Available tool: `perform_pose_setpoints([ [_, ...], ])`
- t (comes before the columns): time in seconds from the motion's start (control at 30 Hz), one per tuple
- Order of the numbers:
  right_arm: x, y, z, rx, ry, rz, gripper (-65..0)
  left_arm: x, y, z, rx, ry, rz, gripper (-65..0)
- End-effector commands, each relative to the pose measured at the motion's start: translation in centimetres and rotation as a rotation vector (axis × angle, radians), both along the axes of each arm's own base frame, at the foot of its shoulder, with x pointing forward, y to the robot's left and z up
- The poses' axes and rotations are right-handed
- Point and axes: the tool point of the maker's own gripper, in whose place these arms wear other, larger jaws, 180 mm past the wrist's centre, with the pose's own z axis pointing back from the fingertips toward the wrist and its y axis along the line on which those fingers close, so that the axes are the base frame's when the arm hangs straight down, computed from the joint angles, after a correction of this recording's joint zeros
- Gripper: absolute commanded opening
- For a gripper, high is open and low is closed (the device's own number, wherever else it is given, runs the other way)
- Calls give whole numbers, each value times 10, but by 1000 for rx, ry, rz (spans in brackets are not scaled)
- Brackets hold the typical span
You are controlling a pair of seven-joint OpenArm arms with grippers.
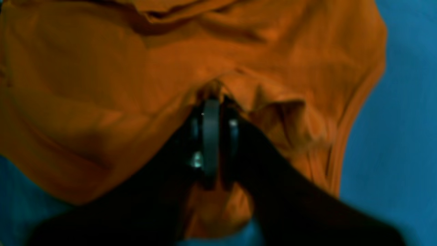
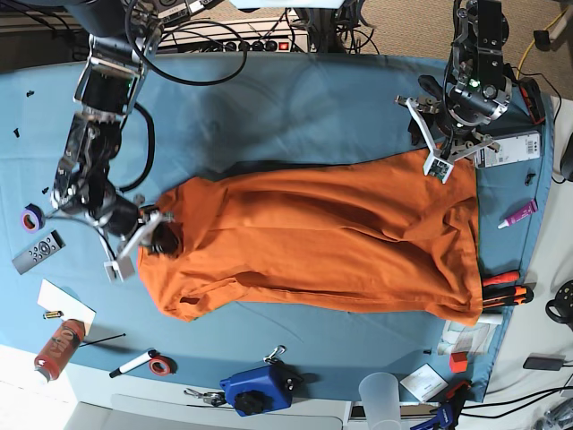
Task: Layout the t-shirt on the table in an organized manner, then fold the t-shirt properly
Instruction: 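Grasp the shirt edge with the right gripper and pull it outward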
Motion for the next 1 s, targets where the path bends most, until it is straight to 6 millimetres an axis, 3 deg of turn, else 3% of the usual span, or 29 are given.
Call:
perform_pose_setpoints([
  [0.0,20,-1,34,13,-101,3,-474,6,0,7,-4,-31,-9,-356],
  [0.07,30,1,48,8,-126,12,-401,6,0,7,-4,-31,-9,-356],
  [0.3,42,26,103,124,-125,144,-401,6,0,8,-4,-32,-9,-356],
  [0.37,40,24,113,139,-124,170,-401,6,0,7,-4,-31,-9,-356],
  [0.47,36,4,116,142,-133,139,-401,6,0,7,-4,-31,-9,-356],
  [0.67,9,-35,85,150,-62,37,-401,6,0,8,-4,-32,-9,-356],
  [0.97,-48,-39,10,147,135,6,-401,6,0,7,-5,-31,-9,-356],
])
